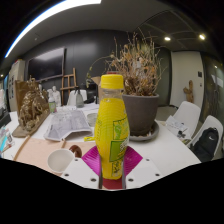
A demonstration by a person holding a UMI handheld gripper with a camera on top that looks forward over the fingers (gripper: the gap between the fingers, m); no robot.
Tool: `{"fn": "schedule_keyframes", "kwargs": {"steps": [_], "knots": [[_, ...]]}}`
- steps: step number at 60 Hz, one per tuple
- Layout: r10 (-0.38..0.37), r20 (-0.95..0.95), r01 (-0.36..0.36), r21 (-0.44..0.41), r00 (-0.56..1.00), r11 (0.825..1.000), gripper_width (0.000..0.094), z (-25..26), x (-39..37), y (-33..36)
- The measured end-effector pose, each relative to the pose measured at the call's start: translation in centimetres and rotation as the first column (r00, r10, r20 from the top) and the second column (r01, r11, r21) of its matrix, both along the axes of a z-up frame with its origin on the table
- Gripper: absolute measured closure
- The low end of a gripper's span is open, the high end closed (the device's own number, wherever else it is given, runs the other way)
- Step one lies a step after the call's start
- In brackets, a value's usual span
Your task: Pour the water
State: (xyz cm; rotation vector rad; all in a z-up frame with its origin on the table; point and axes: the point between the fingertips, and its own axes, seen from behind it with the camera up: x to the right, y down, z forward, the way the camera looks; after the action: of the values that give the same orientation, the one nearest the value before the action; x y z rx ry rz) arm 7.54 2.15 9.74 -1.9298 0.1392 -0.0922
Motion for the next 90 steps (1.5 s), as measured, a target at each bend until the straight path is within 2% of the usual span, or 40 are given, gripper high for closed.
{"fn": "schedule_keyframes", "kwargs": {"steps": [9, 12, 14, 21, 26, 29, 33, 47, 60, 80, 90], "knots": [[-0.017, 0.001, 0.017, -0.064, 1.0, 0.998, 0.0675, -4.0, 0.5, -0.6], [-0.023, 0.004, 0.024, -0.044, 1.0, 0.999, 0.0654, -4.0, 0.5, -1.0], [-0.025, 0.008, 0.025, -0.041, 1.0, 0.999, 0.0576, -4.1, 0.4, -1.1], [-0.024, 0.025, 0.026, -0.072, 0.999, 0.997, 0.0423, -4.4, 0.4, -1.4], [-0.017, 0.024, 0.02, -0.103, 1.0, 0.995, 0.0062, -4.1, 0.0, -2.3], [-0.03, 0.035, 0.033, -0.11, 0.999, 0.993, 0.0093, -3.2, 0.1, -3.2], [-0.041, 0.05, 0.046, -0.116, 0.998, 0.992, 0.0063, -1.5, -0.1, -4.8], [-0.072, 0.016, 0.074, -0.169, 0.997, 0.983, 0.0073, 4.4, -4.4, -14.5], [-0.065, 0.032, 0.07, -0.203, 0.997, 0.977, 0.0077, 8.4, -8.8, -24.0], [-0.01, 0.028, 0.016, -0.224, 1.0, 0.975, 0.0076, 9.4, -13.7, -31.2], [-0.035, 0.035, 0.042, -0.239, 0.999, 0.97, 0.0074, 9.3, -13.4, -32.5]]}}
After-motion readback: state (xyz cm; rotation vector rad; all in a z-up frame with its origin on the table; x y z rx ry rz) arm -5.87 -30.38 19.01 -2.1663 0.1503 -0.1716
